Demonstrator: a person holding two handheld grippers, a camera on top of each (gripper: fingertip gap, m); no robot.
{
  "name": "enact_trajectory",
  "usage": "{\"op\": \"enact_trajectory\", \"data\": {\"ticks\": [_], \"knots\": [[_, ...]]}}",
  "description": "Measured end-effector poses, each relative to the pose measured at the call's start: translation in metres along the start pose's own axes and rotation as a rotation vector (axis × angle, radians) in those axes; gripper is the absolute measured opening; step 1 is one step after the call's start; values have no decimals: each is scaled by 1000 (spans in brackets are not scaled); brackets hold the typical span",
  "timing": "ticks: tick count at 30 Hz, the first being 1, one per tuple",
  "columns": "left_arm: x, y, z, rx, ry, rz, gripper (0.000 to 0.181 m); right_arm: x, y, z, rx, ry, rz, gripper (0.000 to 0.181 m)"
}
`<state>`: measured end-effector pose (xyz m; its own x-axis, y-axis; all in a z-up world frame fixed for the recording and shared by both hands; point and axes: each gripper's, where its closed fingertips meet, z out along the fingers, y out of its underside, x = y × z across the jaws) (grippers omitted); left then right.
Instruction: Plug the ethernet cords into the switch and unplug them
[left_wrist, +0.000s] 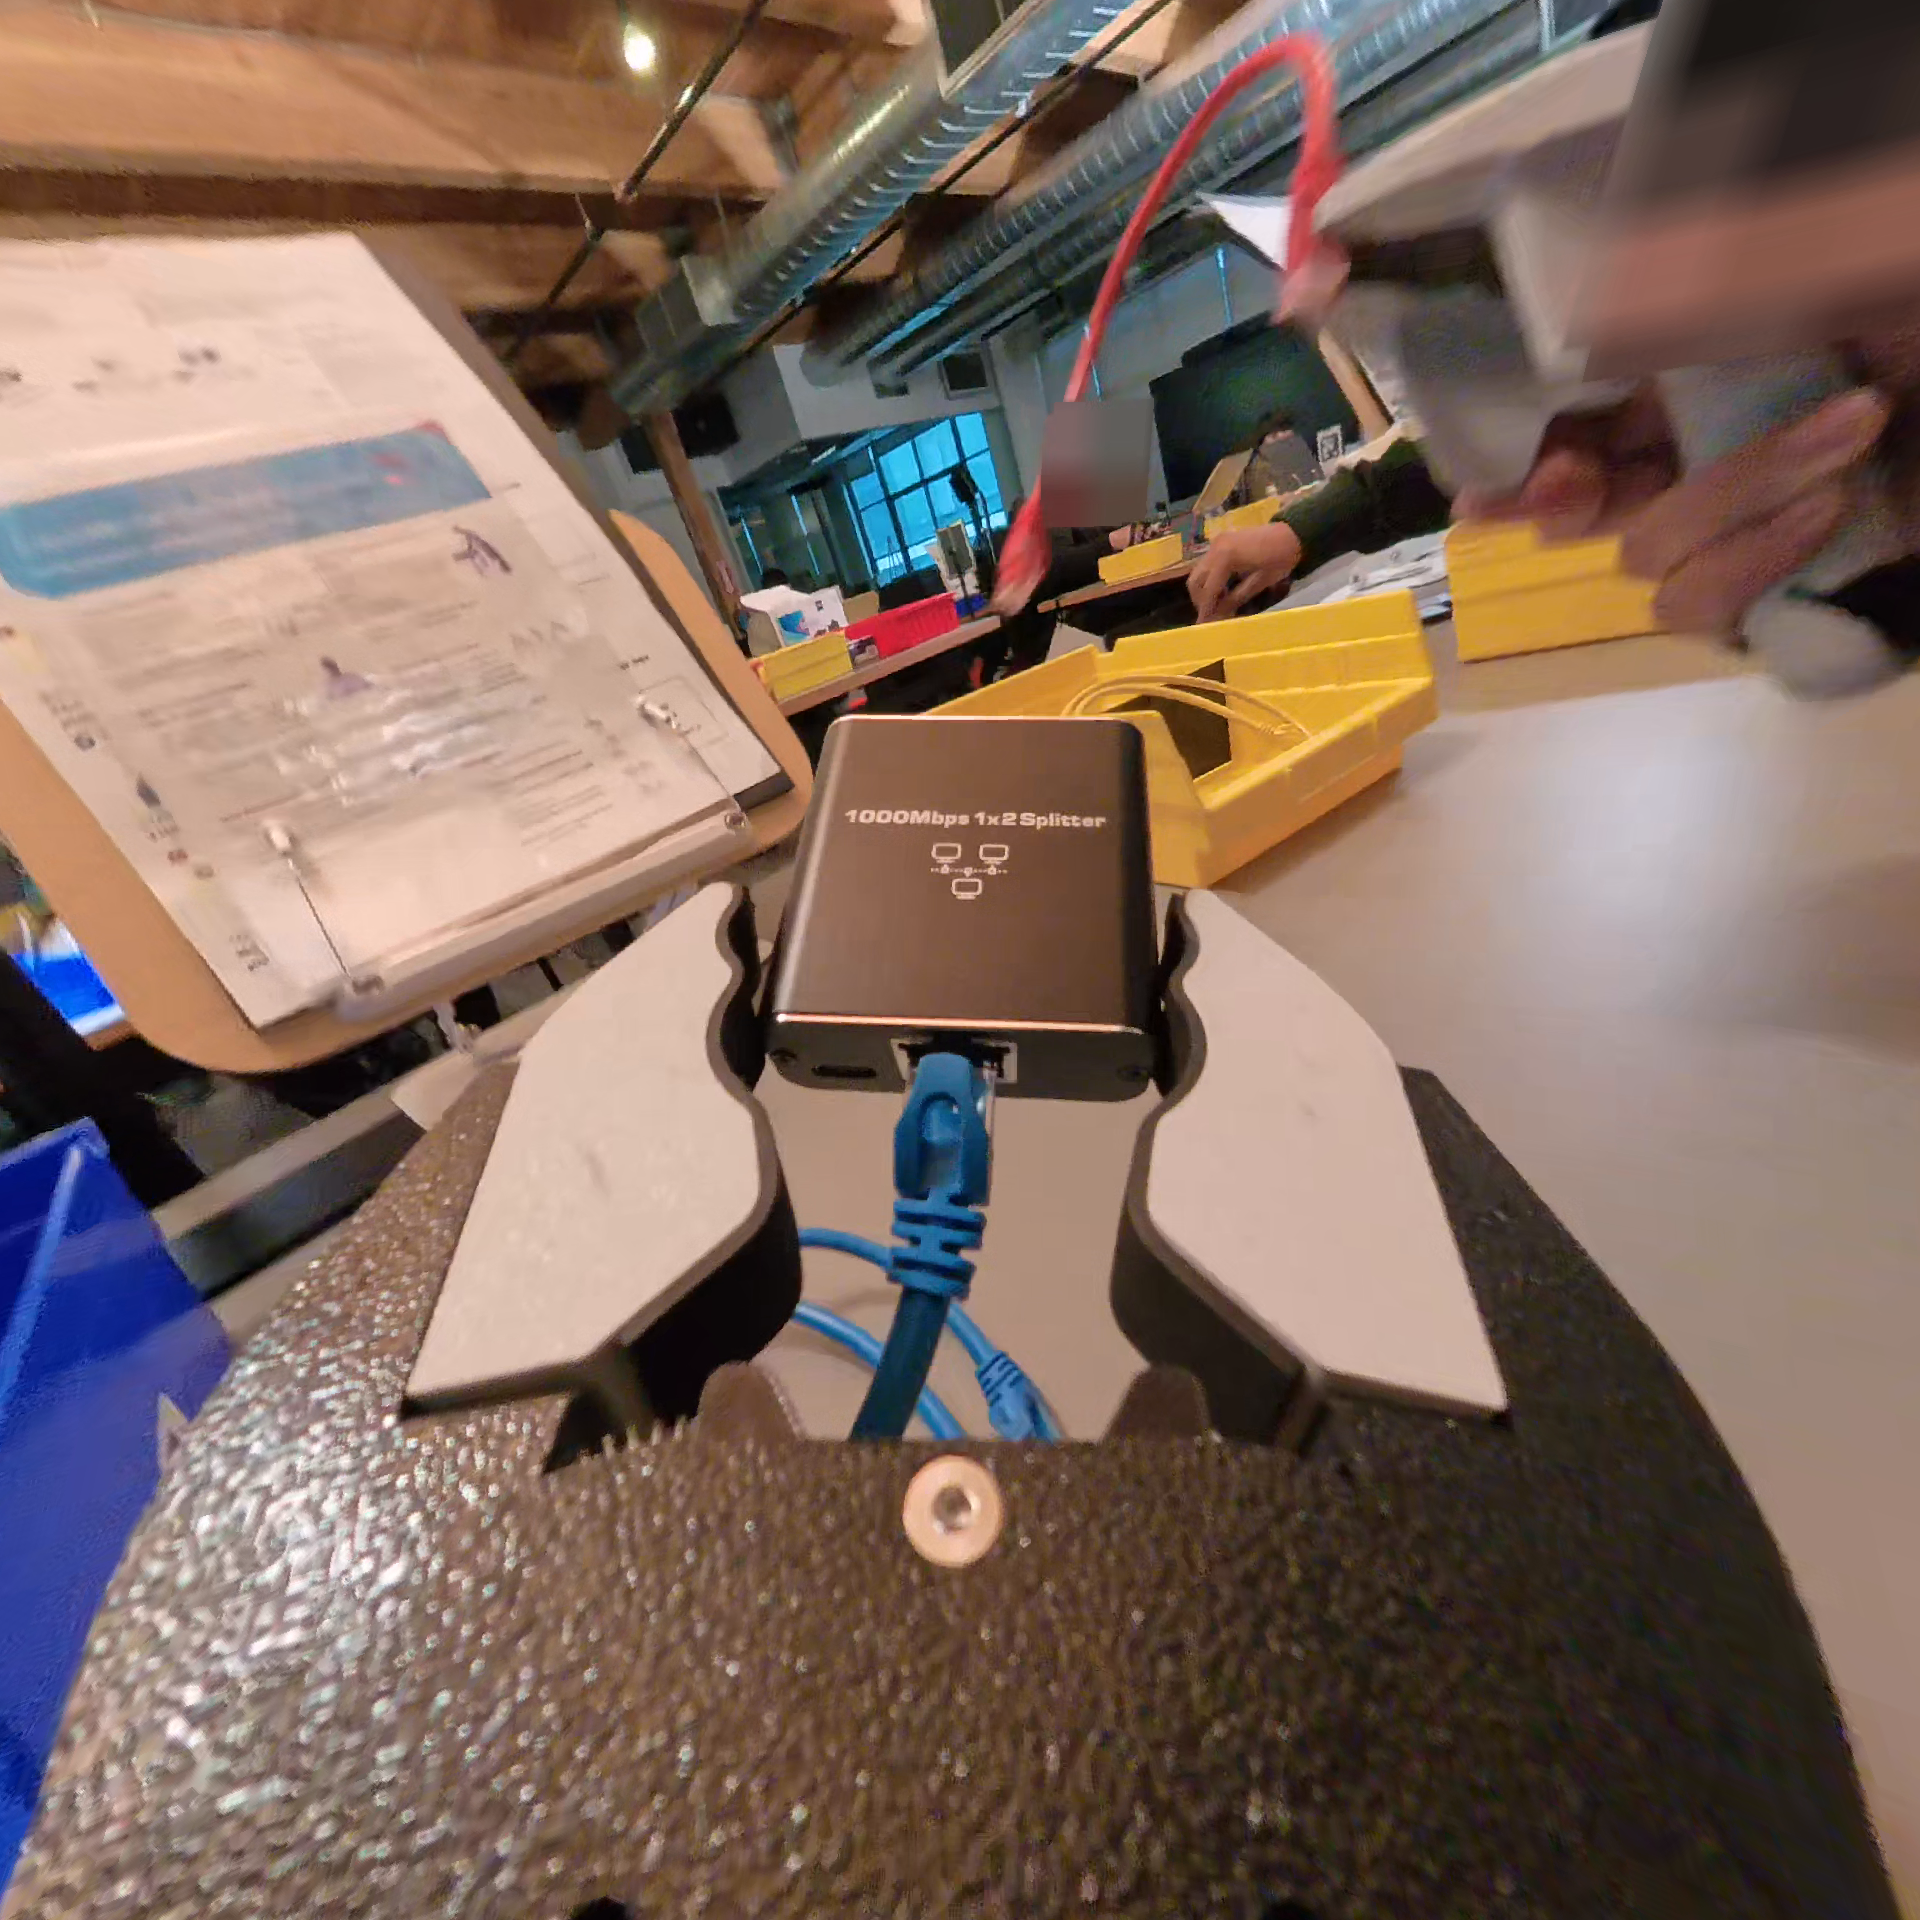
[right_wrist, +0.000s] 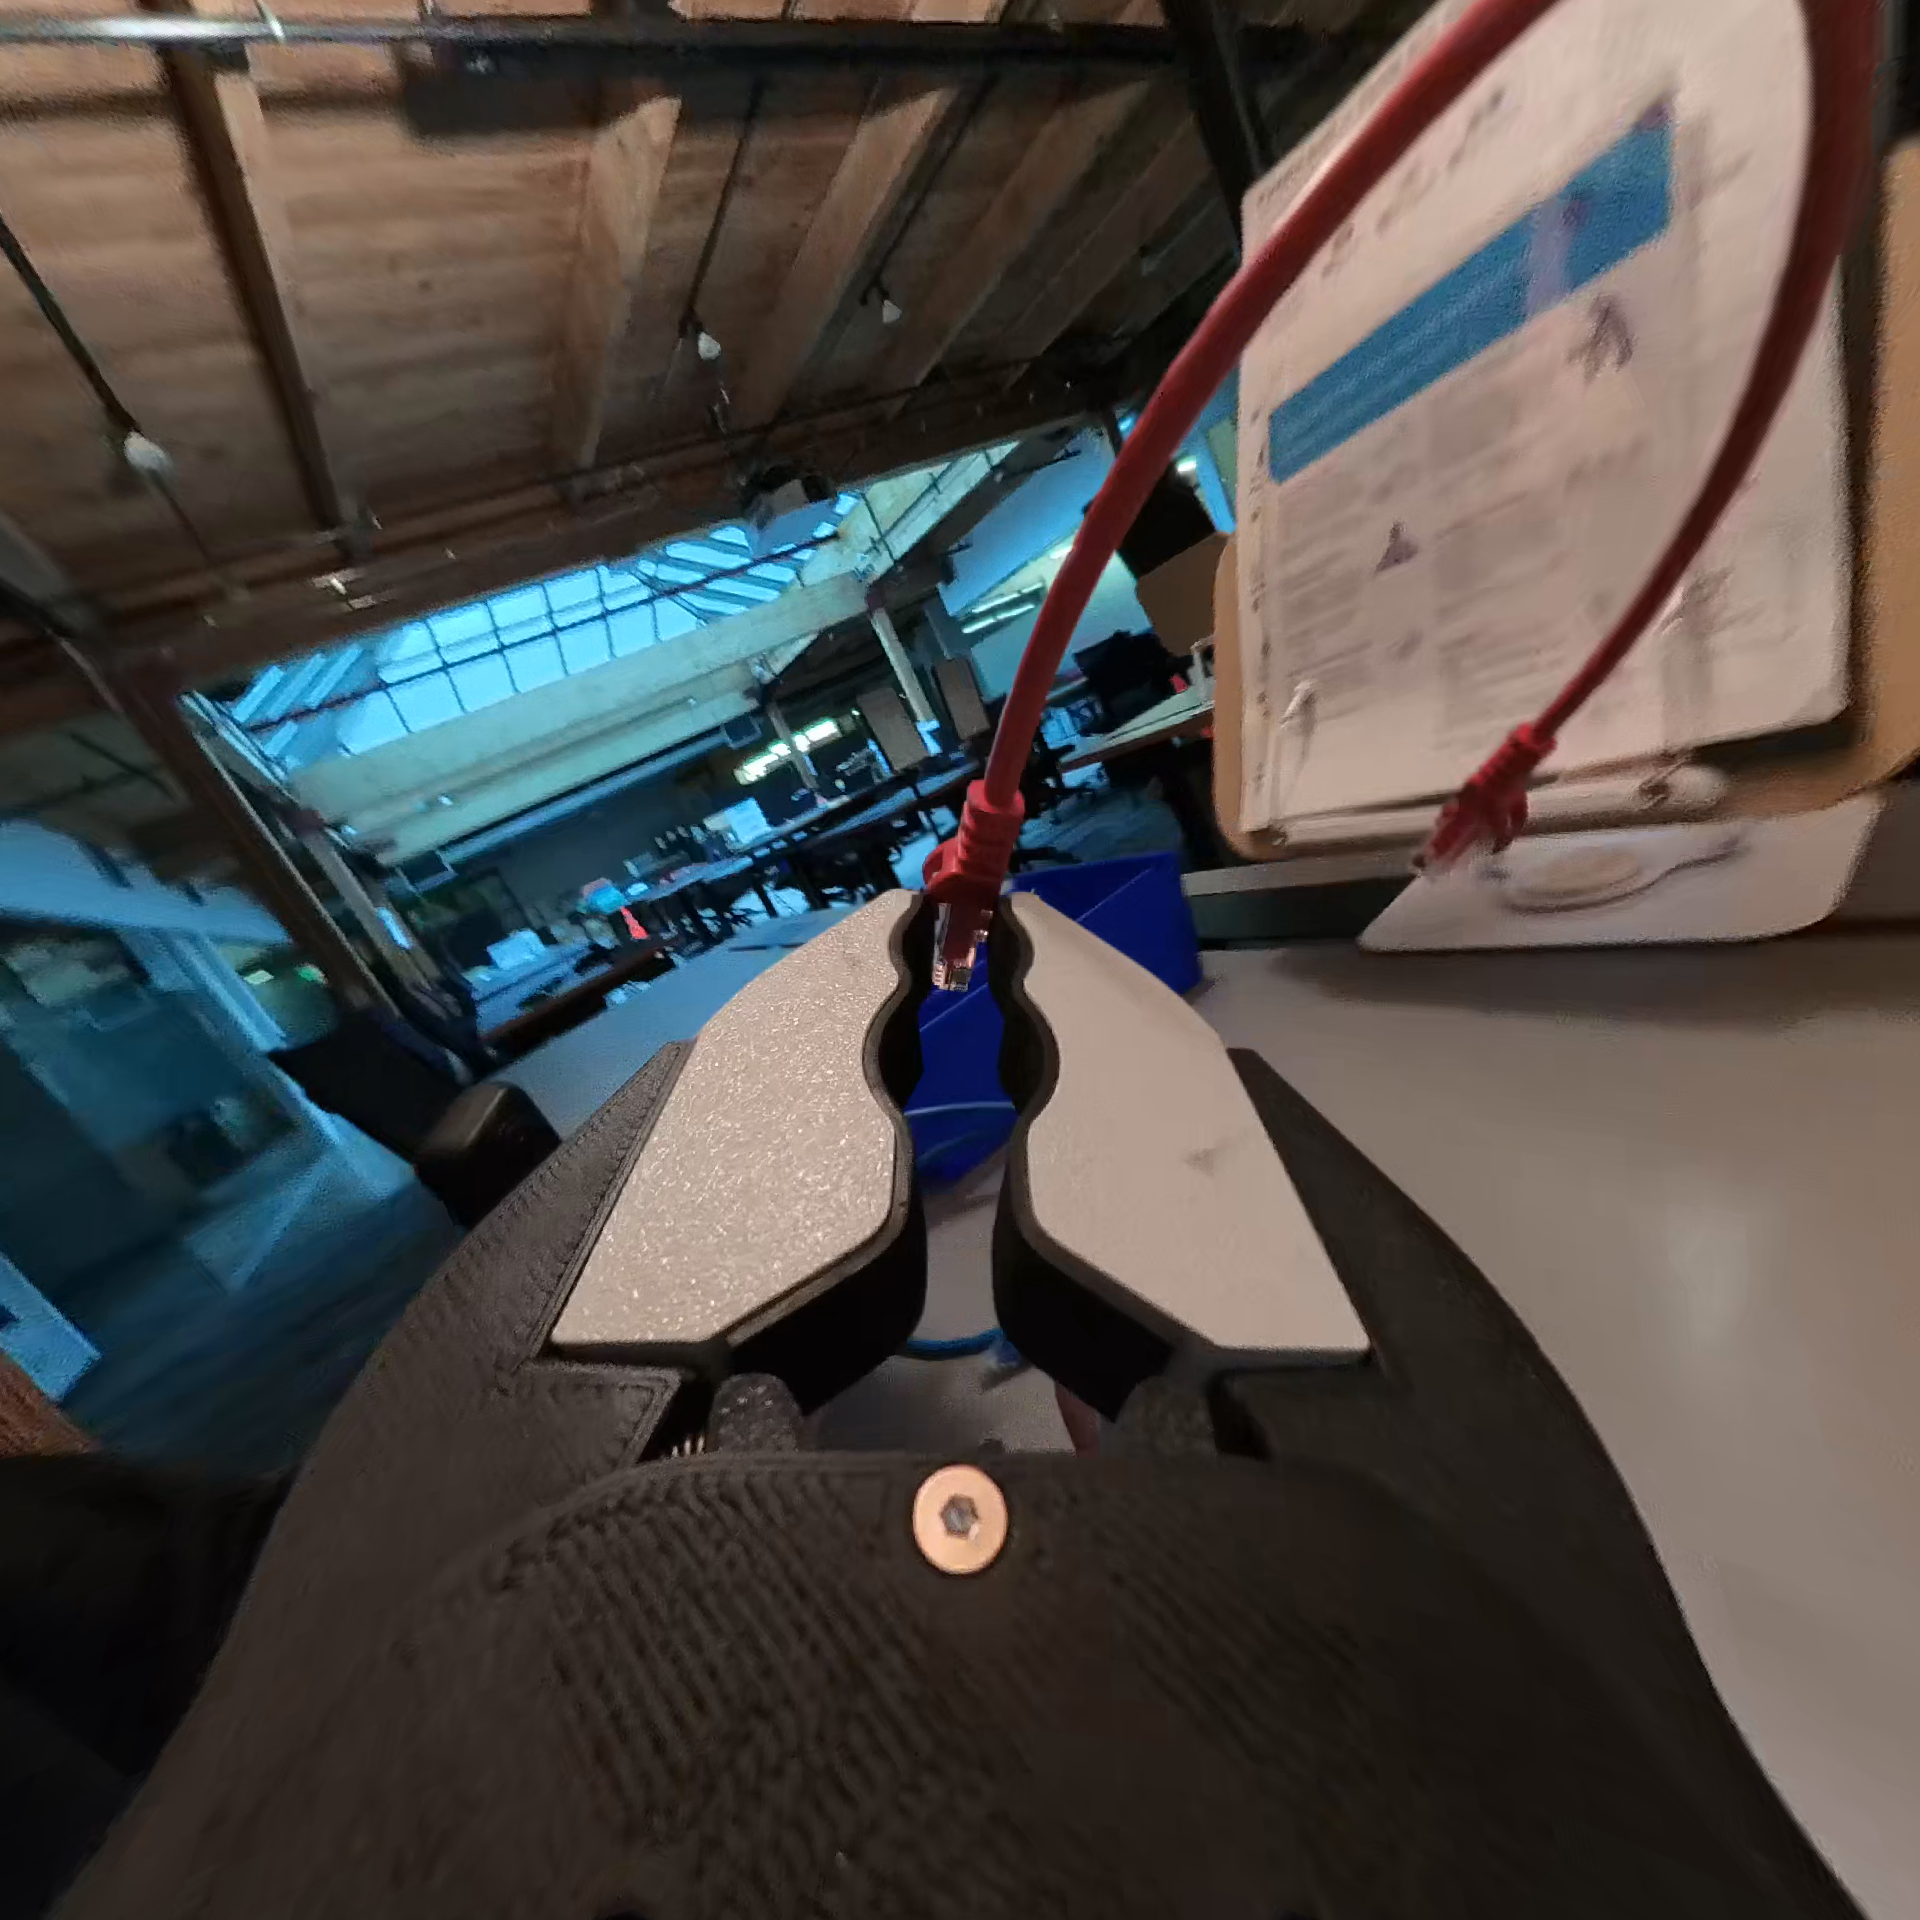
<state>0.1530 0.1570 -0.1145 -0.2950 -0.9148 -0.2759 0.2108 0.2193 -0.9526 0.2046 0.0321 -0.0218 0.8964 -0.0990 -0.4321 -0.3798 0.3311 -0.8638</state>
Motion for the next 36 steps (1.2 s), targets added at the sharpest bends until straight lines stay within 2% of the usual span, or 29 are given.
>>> {"op": "enact_trajectory", "data": {"ticks": [2,5,7,8,12,15,17,21,23,25,29,32,36], "knots": [[-3,3,1,-1,7,-67,74,3,-23,-16,-70,-34,-24,11],[-5,6,1,2,16,-121,74,14,-47,-38,-130,-123,58,11],[-6,8,1,-2,18,-130,74,35,-52,-51,-187,-122,125,12],[-5,9,1,-5,21,-131,74,50,-58,-57,-176,-85,150,11],[-2,11,1,-12,36,-135,74,87,-69,-78,-191,-124,351,11],[1,12,2,-15,47,-134,74,114,-50,-86,-320,-144,472,11],[2,13,2,-18,55,-133,74,129,-29,-90,-455,-107,459,11],[3,14,2,-22,58,-133,74,147,-18,-89,-584,-89,432,12],[3,15,2,-23,60,-135,74,170,-8,-95,-693,30,393,12],[4,15,2,-24,64,-137,74,205,-3,-104,-754,235,353,13],[5,16,3,-25,70,-138,74,246,-11,-117,-727,521,246,20],[5,16,3,-24,73,-146,74,270,-12,-136,-762,725,103,39],[5,16,3,-25,80,-149,74,278,-17,-149,-831,858,-139,70]]}}
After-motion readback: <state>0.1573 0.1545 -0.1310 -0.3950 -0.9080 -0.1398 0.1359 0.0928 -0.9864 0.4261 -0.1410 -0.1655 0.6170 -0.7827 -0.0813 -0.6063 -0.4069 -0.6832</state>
